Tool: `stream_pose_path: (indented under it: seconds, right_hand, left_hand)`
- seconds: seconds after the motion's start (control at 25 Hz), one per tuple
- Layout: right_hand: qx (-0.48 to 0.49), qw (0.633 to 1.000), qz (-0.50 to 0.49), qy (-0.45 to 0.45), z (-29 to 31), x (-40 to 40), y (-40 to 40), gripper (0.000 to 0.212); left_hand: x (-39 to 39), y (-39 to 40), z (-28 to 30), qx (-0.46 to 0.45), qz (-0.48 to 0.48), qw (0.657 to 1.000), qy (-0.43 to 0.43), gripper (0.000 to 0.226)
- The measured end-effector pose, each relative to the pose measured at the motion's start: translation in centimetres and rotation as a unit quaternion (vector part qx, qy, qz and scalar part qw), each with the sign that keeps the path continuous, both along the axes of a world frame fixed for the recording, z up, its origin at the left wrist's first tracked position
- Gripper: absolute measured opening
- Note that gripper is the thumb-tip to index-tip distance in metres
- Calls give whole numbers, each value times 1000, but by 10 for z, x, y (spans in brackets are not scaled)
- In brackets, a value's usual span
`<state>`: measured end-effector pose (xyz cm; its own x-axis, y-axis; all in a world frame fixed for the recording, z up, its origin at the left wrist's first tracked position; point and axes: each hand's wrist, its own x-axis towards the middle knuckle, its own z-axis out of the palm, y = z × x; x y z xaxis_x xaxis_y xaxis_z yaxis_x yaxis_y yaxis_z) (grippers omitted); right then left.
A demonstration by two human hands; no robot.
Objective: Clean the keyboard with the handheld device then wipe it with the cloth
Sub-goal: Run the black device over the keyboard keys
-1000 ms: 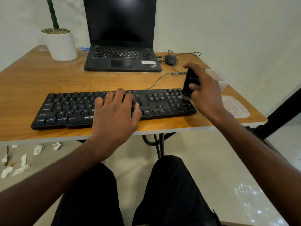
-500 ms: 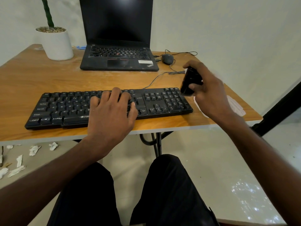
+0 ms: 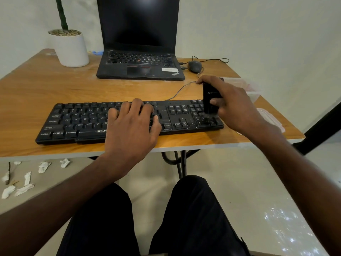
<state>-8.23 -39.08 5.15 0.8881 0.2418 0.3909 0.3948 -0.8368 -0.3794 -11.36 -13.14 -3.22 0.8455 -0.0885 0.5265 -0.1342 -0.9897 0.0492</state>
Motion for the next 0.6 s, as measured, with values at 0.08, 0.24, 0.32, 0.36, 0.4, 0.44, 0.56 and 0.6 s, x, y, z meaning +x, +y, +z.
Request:
stream_pose_path:
  seconds: [0.08, 0.24, 0.32, 0.36, 0.4, 0.44, 0.56, 0.6]
  right_hand:
    - [25, 999, 28, -36, -3, -5, 11, 70]
    - [115, 987, 111, 27, -9, -14, 21, 63]
    - [94, 986, 117, 78, 3, -11, 11, 64]
    - [54, 987, 117, 94, 9, -10, 6, 65]
    - [10, 990, 109, 85, 13, -10, 5, 67]
    - [-15, 993, 96, 61, 13, -13, 7, 69]
    - [52, 990, 116, 55, 5, -21, 17, 67]
    - [58, 987, 128, 76, 4, -20, 16, 66]
  left_hand:
    - [0, 0, 0, 1, -2, 1000, 1, 44]
    - [0, 0, -2, -2, -5, 1000, -2, 42]
    - [0, 1, -1, 0, -4, 1000, 0, 42]
    - [0, 0, -1, 2, -5, 1000, 1, 42]
    - [0, 0, -1, 3, -5, 1000, 2, 41]
    - [0, 0, -1, 2, -6, 1000, 1, 41]
    - [-1, 1, -1, -2, -10, 1000, 4, 40]
    - [0, 1, -1, -2, -10, 1000, 6, 40]
